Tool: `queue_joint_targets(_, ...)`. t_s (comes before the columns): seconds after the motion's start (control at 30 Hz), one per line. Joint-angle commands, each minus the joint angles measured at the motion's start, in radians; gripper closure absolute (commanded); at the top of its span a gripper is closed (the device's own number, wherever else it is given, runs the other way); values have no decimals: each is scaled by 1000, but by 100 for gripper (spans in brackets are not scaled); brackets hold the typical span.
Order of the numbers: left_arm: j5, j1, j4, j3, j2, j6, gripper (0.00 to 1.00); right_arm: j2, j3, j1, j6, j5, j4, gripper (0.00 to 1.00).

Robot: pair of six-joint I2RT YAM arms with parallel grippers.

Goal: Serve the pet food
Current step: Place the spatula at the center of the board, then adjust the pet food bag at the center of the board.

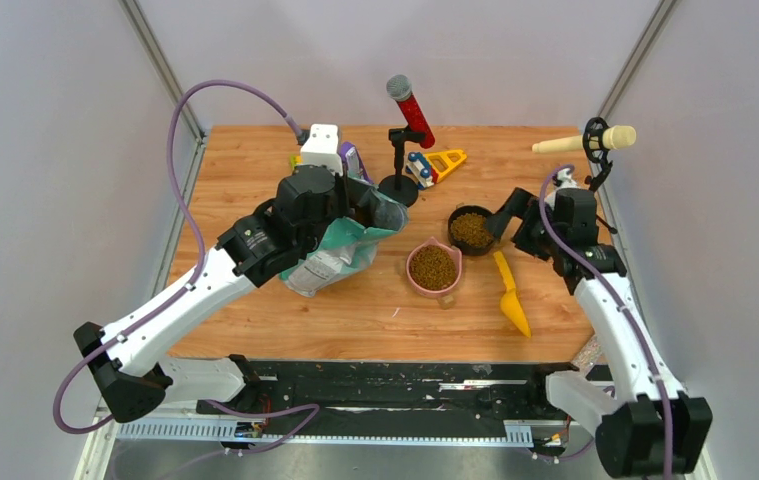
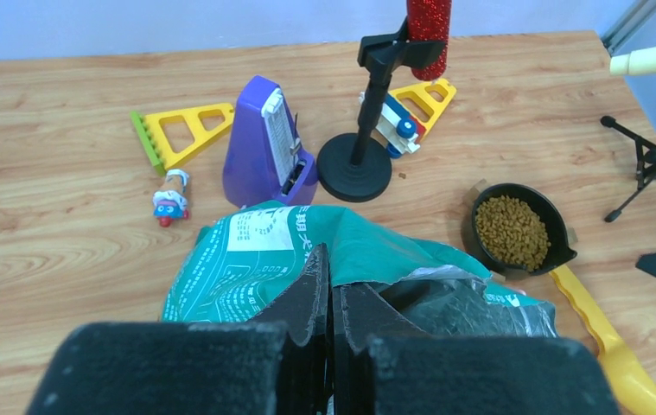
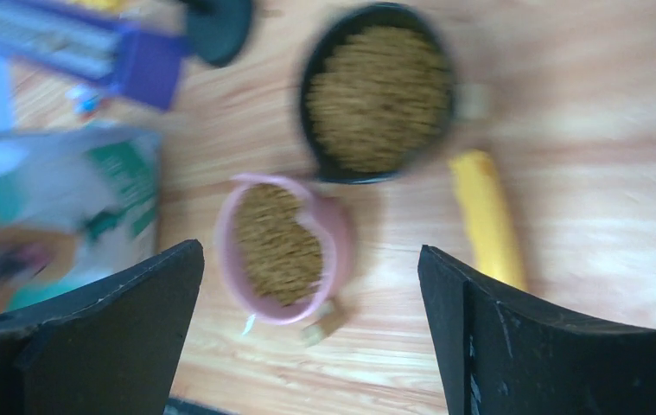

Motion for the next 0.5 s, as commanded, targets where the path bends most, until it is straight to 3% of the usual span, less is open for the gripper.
queue_joint_targets(0.0, -85, 1, -33, 39, -37, -1, 100, -83, 110, 198, -63, -50, 23, 3)
queue_joint_targets(0.27, -91, 0, -50, 52, -42, -3, 100, 20, 284, 497, -132, -45, 90, 4)
queue_joint_targets(0.47, -86, 1, -68, 64, -43, -7, 100, 160, 430, 619, -158, 100, 140, 5)
